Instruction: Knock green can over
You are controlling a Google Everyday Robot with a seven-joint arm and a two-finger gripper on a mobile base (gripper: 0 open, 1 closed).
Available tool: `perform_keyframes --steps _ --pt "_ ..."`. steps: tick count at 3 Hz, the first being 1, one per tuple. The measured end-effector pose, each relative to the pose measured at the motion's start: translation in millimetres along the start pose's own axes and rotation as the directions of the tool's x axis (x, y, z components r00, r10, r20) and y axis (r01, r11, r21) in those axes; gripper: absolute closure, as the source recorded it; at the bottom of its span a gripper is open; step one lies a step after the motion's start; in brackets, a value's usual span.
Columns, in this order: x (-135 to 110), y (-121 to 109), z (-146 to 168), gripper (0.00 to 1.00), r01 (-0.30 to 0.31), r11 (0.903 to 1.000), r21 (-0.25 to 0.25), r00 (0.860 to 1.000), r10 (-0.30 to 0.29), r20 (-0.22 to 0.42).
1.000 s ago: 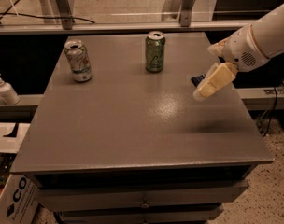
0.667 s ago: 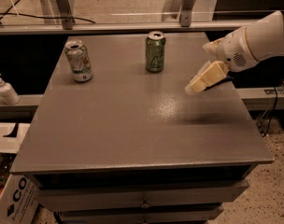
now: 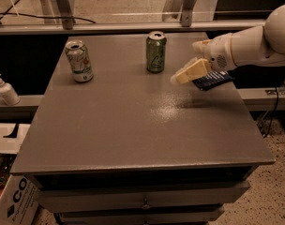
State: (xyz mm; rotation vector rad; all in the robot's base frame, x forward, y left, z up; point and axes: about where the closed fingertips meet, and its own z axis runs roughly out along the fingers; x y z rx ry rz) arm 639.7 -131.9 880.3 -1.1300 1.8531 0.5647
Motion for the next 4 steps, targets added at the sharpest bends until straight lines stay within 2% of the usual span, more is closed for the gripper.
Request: perform_keyframes --steps 2,3,4 --pt "-24.9 -29.0 47.7 0.00 -0.034 0.9990 -0.028 0.987 0.038 0.157" --pt "-41.0 -38.0 70.7 0.00 -0.032 0.9981 -0.052 0.977 0.042 0.207" --pt "-49.5 -40.0 90.2 0.00 -0.033 0.9960 -0.083 0.971 0.051 0.232"
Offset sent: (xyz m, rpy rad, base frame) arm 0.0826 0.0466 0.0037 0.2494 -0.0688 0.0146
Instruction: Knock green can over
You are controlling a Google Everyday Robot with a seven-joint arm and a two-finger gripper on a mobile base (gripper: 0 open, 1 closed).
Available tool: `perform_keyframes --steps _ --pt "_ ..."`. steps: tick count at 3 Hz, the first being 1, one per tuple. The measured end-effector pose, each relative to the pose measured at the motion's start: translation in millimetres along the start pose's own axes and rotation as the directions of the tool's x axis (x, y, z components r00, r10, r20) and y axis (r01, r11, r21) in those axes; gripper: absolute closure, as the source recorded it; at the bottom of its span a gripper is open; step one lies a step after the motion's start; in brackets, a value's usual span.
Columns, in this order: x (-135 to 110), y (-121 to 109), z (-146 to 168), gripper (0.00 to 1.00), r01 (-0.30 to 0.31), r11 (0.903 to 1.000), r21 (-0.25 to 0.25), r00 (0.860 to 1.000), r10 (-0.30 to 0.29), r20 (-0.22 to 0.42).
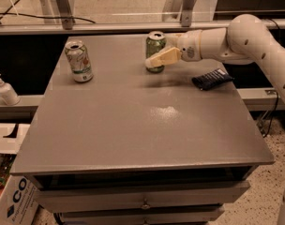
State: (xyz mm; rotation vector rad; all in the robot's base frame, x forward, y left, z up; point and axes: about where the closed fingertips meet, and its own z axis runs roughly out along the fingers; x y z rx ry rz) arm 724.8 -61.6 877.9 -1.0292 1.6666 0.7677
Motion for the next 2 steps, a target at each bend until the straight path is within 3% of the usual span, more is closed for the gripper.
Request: perform_keyframes --steps 2 --pt "2.9 1.8 18.4 0.41 -0.017 0.9993 -0.032 1.000 0.018 0.017"
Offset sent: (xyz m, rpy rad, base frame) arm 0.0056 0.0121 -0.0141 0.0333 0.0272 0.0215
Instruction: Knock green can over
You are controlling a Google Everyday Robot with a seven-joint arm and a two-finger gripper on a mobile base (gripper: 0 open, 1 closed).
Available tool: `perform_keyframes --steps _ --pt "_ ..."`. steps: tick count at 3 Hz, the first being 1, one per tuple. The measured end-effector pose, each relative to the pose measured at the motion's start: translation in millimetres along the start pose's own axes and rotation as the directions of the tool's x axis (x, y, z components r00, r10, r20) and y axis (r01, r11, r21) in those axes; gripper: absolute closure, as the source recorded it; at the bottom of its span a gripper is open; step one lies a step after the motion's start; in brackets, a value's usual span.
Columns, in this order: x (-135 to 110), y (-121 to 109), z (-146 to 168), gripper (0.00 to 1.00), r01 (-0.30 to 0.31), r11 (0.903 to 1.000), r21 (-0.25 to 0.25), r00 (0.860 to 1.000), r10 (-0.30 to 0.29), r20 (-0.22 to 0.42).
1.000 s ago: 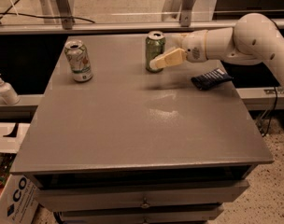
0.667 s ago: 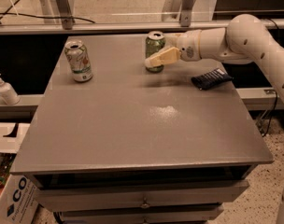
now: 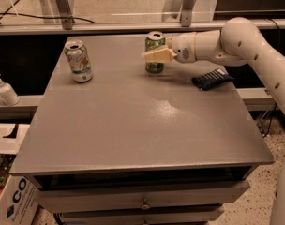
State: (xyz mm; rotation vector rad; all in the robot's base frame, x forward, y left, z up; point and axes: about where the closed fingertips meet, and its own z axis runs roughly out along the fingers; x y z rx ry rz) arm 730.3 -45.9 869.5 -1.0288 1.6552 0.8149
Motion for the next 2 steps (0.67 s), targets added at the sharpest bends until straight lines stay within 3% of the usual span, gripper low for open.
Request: perform_keyframes --steps 1,2 --pt "3.4 1.6 -1.8 0.64 -0.007 1.0000 0.000 1.000 0.007 0.001" --pt "-10.2 4.4 -12.9 0.87 0.029 0.9995 0.011 1.000 -0.029 -0.005"
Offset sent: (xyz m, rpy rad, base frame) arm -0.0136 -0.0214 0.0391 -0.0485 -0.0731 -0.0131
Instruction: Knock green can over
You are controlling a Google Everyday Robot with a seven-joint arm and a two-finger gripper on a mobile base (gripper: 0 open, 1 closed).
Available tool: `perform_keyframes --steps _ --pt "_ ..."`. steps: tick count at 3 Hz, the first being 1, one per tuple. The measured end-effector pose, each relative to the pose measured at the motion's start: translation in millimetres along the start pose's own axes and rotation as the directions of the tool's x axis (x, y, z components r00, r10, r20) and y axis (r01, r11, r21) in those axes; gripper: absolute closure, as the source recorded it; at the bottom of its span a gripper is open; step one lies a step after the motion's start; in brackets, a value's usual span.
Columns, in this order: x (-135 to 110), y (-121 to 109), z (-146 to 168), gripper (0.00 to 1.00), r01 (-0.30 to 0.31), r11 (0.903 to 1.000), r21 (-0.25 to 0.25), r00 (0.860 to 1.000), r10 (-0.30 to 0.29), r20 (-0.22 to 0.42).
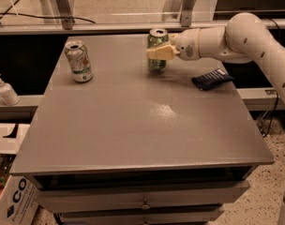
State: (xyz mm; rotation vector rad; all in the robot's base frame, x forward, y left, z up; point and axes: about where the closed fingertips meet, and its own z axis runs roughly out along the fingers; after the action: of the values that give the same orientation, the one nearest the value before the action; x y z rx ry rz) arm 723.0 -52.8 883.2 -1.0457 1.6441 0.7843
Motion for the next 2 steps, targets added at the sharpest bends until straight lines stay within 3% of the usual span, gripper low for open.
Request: perform_keyframes --steps 1,2 --pt "-21.6 5.9 -17.2 1.00 0.071 0.9973 0.018 0.996 -0.070 -0.054" --pt "-37.1 21.1 -30.7 1.00 0.159 0.9872 0.010 0.973 -0.155 -0.174"
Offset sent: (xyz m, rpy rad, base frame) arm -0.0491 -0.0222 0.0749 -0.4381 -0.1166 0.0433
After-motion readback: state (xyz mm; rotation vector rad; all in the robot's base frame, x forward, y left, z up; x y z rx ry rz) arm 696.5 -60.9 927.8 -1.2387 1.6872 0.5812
